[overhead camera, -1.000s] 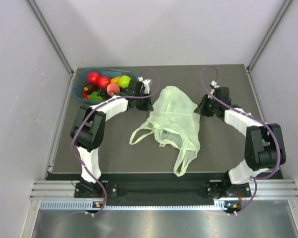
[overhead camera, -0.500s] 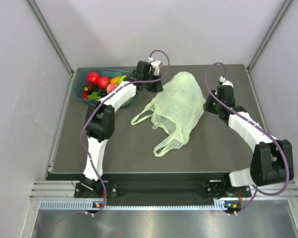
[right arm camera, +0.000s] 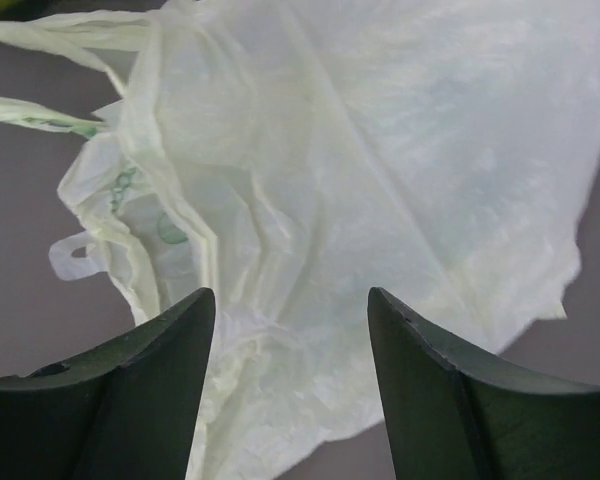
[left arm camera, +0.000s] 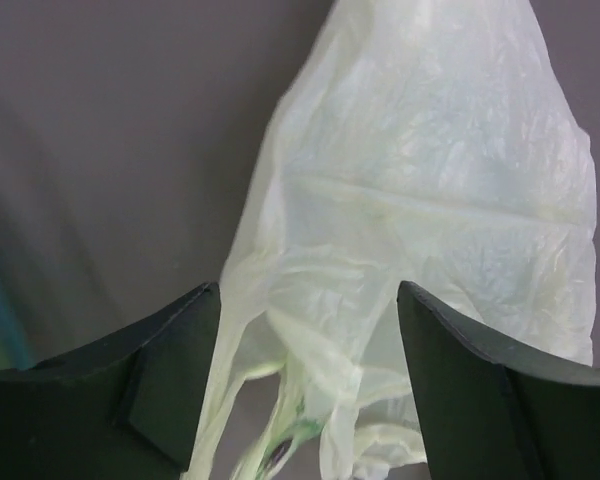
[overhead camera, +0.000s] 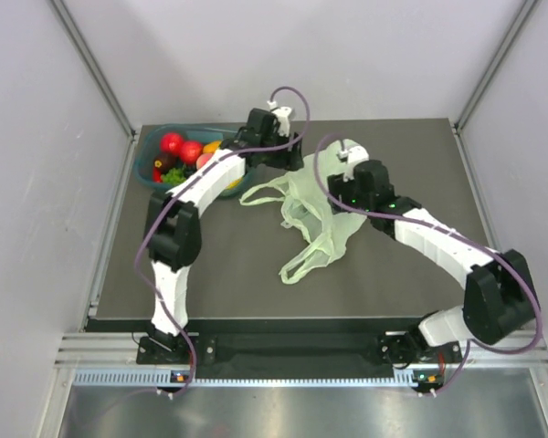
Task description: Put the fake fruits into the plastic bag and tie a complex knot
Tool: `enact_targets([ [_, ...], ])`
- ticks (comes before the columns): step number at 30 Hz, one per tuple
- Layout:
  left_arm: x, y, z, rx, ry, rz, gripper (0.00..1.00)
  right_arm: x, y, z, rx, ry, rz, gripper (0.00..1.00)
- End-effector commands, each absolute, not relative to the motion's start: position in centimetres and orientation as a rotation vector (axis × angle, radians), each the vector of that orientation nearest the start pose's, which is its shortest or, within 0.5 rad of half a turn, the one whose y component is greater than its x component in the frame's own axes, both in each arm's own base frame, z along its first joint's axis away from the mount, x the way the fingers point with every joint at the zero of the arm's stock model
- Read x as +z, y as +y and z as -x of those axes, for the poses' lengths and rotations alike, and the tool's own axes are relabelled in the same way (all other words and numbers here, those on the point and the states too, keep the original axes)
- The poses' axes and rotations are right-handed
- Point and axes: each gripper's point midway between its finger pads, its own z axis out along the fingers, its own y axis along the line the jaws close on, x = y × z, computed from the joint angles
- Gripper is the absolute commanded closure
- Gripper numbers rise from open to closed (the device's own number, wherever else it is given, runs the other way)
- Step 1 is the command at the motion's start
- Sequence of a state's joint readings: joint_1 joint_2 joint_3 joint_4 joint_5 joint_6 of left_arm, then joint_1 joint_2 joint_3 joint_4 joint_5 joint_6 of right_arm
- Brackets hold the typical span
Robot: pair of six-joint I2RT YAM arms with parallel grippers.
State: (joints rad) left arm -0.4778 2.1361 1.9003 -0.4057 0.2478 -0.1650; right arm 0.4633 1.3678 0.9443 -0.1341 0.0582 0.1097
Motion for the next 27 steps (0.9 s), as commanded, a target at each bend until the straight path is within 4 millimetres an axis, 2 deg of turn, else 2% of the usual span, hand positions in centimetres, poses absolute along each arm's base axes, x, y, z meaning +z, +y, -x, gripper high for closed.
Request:
enact_targets([
  [1,23.9,-25.3,-47.9,-0.554,2.120,-0.226,0.23,17.7,20.5,-38.0,0.221,1.999,0.527,0.36],
  [3,24.5,-22.9,-47.4,-0.569,2.101,-0.123,0.19,16.8,22.4,-38.0,0.225,1.995,0.616,0.31],
  [4,24.4,-21.8,-45.8,-0.565,2.106,-0.102,0.18,16.3,22.8,-38.3,0.201,2.004,0.631,0.29],
  [6,24.5,-20.2,-44.8,-0.541,2.101,-0.040,0.18,15.5,24.2,-38.0,0.193,1.999,0.706,0.27],
  [7,24.2,-19.4,-43.3,-0.539,2.103,-0.024,0.18,15.0,24.2,-38.6,0.147,2.012,0.701,0.26],
  [8,24.2,-19.0,-42.6,-0.540,2.099,-0.007,0.18,14.7,24.8,-38.5,0.143,2.016,0.726,0.26],
  [13,23.0,-17.5,-38.2,-0.581,2.100,0.059,0.18,12.8,25.8,-39.0,0.067,2.031,0.801,0.25],
  [15,22.3,-17.7,-36.4,-0.637,2.097,0.055,0.18,11.6,26.0,-39.1,0.038,2.044,0.824,0.25],
  [19,20.6,-17.6,-34.1,-0.688,2.117,0.071,0.19,10.5,26.4,-39.8,0.003,2.052,0.831,0.31],
  [21,19.5,-17.8,-32.9,-0.727,2.128,0.071,0.20,10.2,26.5,-40.2,-0.007,2.049,0.827,0.36],
  [23,19.2,-18.3,-32.4,-0.778,2.122,0.078,0.21,10.2,26.6,-40.7,-0.015,2.044,0.803,0.54],
  [24,18.2,-18.6,-32.0,-0.799,2.142,0.072,0.21,10.3,26.7,-40.8,-0.012,2.042,0.790,0.61],
  [25,17.9,-19.2,-31.7,-0.818,2.145,0.061,0.21,10.6,27.0,-40.9,0.004,2.038,0.782,0.81],
  [26,18.0,-19.7,-31.8,-0.836,2.128,0.049,0.21,10.9,27.1,-40.9,0.021,2.038,0.775,0.89],
  [27,17.2,-20.3,-31.6,-0.842,2.145,0.037,0.21,11.3,27.4,-40.7,0.050,2.038,0.751,0.96],
])
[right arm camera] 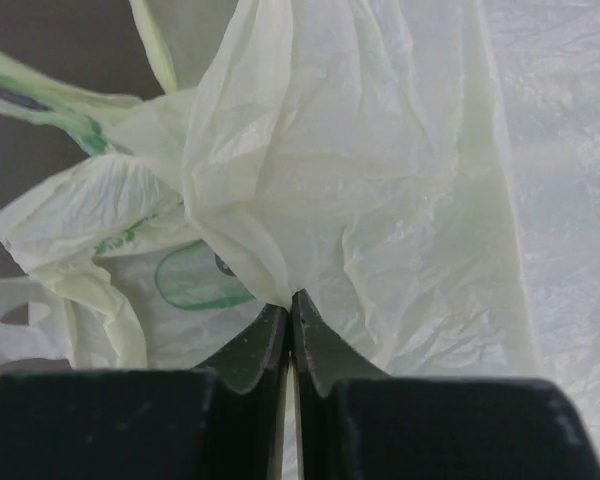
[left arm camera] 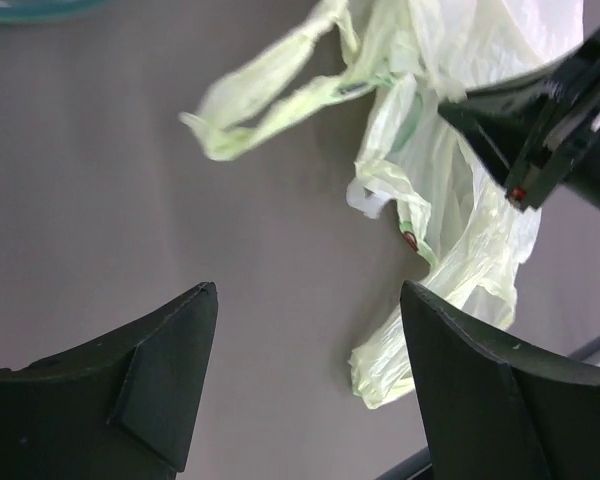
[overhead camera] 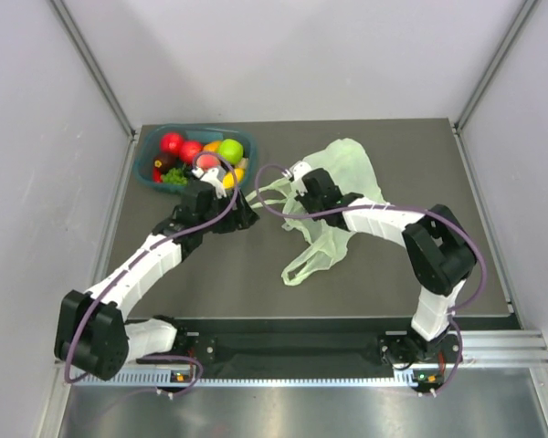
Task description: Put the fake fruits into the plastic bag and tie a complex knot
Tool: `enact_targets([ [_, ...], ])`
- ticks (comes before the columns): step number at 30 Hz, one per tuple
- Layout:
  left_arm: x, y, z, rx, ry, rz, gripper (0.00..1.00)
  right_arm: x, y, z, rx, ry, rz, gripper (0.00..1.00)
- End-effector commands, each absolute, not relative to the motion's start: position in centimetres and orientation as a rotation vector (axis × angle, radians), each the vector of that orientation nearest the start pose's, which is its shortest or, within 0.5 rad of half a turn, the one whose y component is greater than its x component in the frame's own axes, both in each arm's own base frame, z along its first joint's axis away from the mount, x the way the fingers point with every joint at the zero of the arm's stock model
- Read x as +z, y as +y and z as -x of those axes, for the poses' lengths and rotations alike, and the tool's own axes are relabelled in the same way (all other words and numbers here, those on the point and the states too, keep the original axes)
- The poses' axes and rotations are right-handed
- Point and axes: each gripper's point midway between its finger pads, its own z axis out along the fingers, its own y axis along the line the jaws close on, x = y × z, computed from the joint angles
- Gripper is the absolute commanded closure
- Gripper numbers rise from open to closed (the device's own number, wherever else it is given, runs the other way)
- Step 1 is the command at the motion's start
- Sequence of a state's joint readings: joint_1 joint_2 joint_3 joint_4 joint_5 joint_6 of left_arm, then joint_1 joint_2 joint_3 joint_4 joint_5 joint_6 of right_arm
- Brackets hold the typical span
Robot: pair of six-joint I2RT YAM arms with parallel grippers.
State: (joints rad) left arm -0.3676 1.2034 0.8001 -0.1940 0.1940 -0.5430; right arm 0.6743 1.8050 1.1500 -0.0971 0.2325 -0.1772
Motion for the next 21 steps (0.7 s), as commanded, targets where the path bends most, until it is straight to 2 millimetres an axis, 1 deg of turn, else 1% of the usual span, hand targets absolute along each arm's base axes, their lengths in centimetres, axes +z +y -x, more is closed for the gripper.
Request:
enact_targets([
  [1,16.9,-21.1,-31.4,-0.846,2.148,0.016,0.21,12.1,27.7,-40.4,0.085,2.029,0.741,1.00],
  [2,17.1,-21.7,-31.6,-0.860,2.134,0.005,0.21,12.4,27.7,-40.2,0.099,2.035,0.728,1.00],
  [3,16.7,-22.4,-31.9,-0.867,2.138,-0.008,0.21,12.7,27.9,-39.9,0.128,2.043,0.703,1.00],
  [4,16.6,-23.1,-31.9,-0.877,2.134,-0.026,0.21,13.5,27.9,-39.6,0.154,2.036,0.691,1.00],
  [7,16.0,-24.3,-33.1,-0.883,2.130,-0.033,0.21,14.4,27.7,-38.7,0.198,2.044,0.639,1.00],
  [9,15.2,-24.7,-34.2,-0.860,2.146,-0.027,0.20,14.8,27.4,-38.4,0.196,2.047,0.624,1.00],
  [10,14.9,-25.0,-34.4,-0.855,2.150,-0.030,0.20,14.8,27.3,-38.3,0.210,2.060,0.588,1.00],
  [11,14.1,-25.1,-34.7,-0.849,2.166,-0.022,0.20,14.8,27.3,-38.2,0.213,2.065,0.576,1.00],
  [14,13.8,-25.8,-35.4,-0.855,2.152,-0.015,0.20,15.1,27.1,-38.0,0.223,2.074,0.542,1.00],
  [16,13.2,-26.2,-36.0,-0.844,2.159,-0.005,0.20,15.7,27.1,-37.9,0.238,2.070,0.528,1.00],
  [17,13.4,-26.6,-36.3,-0.865,2.142,0.003,0.20,15.7,27.1,-37.9,0.243,2.075,0.504,1.00],
  [20,12.7,-27.9,-36.7,-0.879,2.155,-0.008,0.20,16.1,27.1,-37.9,0.249,2.078,0.480,1.00],
  [21,12.4,-28.3,-37.1,-0.868,2.165,-0.009,0.20,16.5,27.1,-37.9,0.254,2.070,0.477,1.00],
])
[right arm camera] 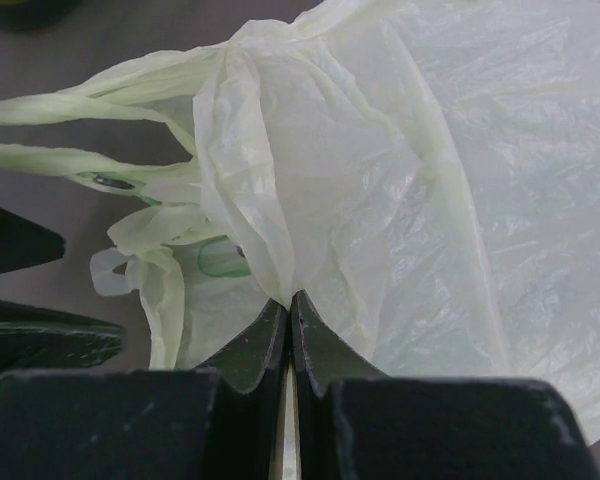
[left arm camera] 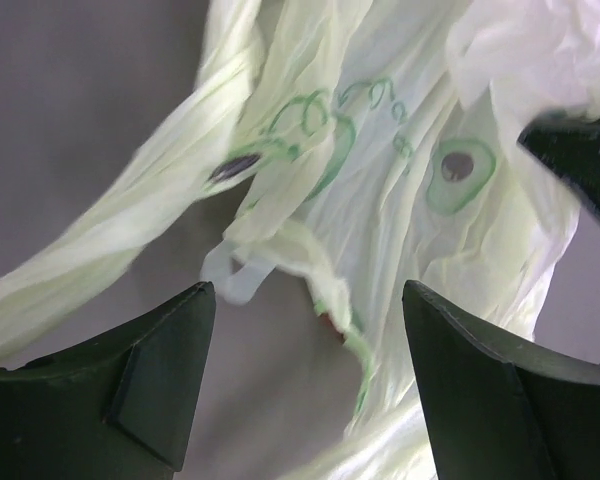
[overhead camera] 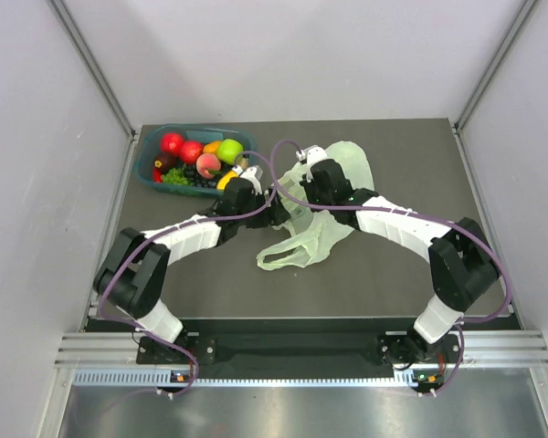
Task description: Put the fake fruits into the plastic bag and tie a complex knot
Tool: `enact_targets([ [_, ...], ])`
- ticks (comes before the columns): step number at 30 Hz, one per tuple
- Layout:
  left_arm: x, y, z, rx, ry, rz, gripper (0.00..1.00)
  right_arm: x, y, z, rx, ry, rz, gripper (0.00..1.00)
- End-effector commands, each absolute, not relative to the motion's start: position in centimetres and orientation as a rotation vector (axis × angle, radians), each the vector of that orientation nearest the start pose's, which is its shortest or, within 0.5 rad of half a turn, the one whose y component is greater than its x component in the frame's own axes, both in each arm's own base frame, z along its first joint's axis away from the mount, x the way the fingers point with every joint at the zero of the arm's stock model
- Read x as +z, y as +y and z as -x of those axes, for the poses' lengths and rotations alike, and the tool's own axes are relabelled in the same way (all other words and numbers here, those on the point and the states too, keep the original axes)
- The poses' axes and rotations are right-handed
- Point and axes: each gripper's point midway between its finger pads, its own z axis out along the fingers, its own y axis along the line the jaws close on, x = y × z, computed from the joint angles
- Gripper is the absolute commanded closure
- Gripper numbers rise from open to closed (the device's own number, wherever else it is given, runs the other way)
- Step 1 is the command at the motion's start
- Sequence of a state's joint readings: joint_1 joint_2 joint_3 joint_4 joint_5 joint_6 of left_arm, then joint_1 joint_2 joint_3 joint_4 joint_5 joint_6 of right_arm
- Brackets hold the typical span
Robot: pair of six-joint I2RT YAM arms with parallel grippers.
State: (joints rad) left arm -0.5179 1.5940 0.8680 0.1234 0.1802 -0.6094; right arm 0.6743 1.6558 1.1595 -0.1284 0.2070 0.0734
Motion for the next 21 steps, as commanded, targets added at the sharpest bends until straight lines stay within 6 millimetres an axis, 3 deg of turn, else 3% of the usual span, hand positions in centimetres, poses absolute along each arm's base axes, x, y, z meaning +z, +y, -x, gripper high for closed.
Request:
enact_targets([
  [1,12.1,-28.6,-37.3,-0.844,2.169,-0.008,0.20,16.6,27.1,-37.9,0.255,2.068,0.477,1.00],
  [6,9.4,-29.2,-39.4,-0.724,2.221,0.026,0.29,17.9,26.6,-37.0,0.284,2.051,0.453,1.00],
  [9,8.3,-29.1,-40.1,-0.679,2.250,0.035,0.28,18.6,25.9,-36.6,0.276,2.049,0.429,1.00],
  [18,7.9,-29.3,-40.2,-0.640,2.303,-0.006,0.21,20.5,25.1,-36.0,0.306,2.015,0.395,1.00],
  [21,8.0,-30.5,-40.5,-0.704,2.293,-0.041,0.22,20.6,25.2,-35.8,0.326,2.010,0.401,1.00],
])
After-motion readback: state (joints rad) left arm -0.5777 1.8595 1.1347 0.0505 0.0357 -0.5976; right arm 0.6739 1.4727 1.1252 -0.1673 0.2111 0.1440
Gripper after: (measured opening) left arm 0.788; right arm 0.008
